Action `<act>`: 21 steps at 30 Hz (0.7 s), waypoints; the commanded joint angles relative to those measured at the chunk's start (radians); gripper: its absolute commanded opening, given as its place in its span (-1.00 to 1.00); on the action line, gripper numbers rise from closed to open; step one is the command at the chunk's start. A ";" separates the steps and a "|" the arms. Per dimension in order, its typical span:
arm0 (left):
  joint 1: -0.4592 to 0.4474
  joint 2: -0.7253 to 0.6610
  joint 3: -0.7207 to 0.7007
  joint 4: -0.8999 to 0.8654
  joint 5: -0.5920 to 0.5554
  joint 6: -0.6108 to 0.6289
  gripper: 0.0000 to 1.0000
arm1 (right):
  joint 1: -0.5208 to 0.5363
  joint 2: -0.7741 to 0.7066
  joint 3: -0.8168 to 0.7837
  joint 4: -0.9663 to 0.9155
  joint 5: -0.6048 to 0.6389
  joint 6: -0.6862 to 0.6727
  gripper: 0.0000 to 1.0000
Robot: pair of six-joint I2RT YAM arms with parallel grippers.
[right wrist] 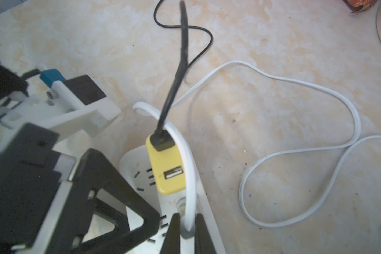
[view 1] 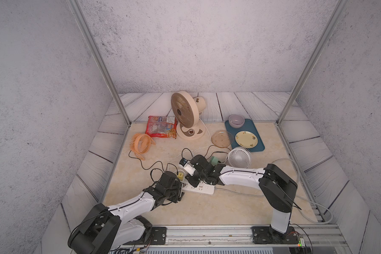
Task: Unplug the desk fan from the power strip
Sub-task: Remove the plug from the socket.
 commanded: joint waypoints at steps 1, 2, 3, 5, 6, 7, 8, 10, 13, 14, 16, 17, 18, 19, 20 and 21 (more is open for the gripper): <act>-0.012 0.115 -0.099 -0.359 0.016 -0.015 -0.03 | 0.009 -0.128 0.033 0.168 -0.007 -0.041 -1.00; -0.012 0.126 -0.104 -0.351 0.021 -0.014 -0.03 | 0.009 -0.134 0.031 0.171 -0.002 -0.042 -1.00; -0.012 0.134 -0.099 -0.355 0.022 -0.008 -0.02 | 0.008 -0.140 0.025 0.180 0.006 -0.041 -1.00; -0.011 0.150 -0.092 -0.362 0.027 -0.005 -0.02 | 0.007 -0.143 0.020 0.186 0.017 -0.041 -1.00; -0.011 0.153 -0.092 -0.358 0.028 -0.007 -0.02 | 0.007 -0.141 0.022 0.185 0.019 -0.039 -1.00; -0.012 0.154 -0.091 -0.359 0.029 -0.007 -0.02 | 0.006 -0.141 0.021 0.185 0.021 -0.032 -1.00; -0.012 0.154 -0.090 -0.367 0.027 -0.007 -0.02 | 0.005 -0.142 0.018 0.189 0.025 -0.024 -1.00; -0.012 0.154 -0.081 -0.384 0.023 -0.006 -0.01 | 0.004 -0.147 0.013 0.199 0.035 -0.009 -1.00; -0.012 0.155 -0.071 -0.416 0.019 -0.010 -0.01 | 0.002 -0.166 0.006 0.208 0.056 -0.004 -1.00; -0.012 0.151 -0.072 -0.423 0.017 -0.014 -0.01 | 0.002 -0.175 0.004 0.211 0.066 -0.004 -1.00; -0.012 0.138 -0.077 -0.433 0.017 -0.027 -0.01 | 0.002 -0.193 0.001 0.219 0.081 -0.007 -1.00; -0.012 0.131 -0.080 -0.436 0.016 -0.035 -0.01 | 0.003 -0.199 0.001 0.219 0.085 -0.016 -1.00; -0.012 0.125 -0.084 -0.434 0.018 -0.045 -0.01 | 0.004 -0.203 0.005 0.214 0.086 -0.021 -1.00; -0.012 0.118 -0.089 -0.429 0.021 -0.056 -0.01 | 0.004 -0.204 0.010 0.207 0.089 -0.023 -1.00; -0.012 0.115 -0.090 -0.424 0.024 -0.066 -0.02 | 0.004 -0.205 0.013 0.201 0.092 -0.025 -1.00; -0.012 0.110 -0.087 -0.429 0.023 -0.068 -0.02 | 0.003 -0.205 0.015 0.197 0.102 -0.029 -1.00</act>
